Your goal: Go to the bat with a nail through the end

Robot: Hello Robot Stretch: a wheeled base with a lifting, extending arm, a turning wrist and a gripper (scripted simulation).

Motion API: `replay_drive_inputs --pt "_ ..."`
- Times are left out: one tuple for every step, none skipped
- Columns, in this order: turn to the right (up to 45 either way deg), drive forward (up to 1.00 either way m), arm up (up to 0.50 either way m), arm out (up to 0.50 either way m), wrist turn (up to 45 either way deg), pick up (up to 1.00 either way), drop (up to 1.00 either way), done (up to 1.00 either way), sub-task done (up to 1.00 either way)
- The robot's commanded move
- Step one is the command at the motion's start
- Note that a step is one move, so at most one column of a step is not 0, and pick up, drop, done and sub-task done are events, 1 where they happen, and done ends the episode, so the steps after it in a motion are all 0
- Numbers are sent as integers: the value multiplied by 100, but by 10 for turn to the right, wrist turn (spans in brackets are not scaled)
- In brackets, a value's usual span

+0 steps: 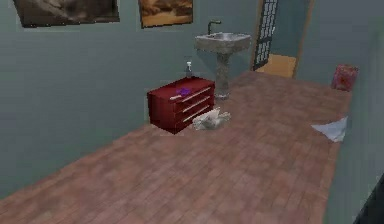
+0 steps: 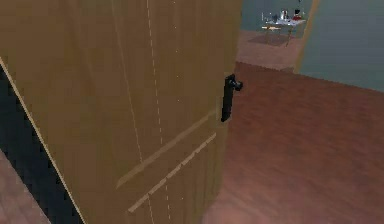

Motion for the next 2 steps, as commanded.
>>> replay_drive_inputs --pt "0 40 0 0 0 0 0 0 0" --pt "210 0 0 0 0 0 0 0 0"
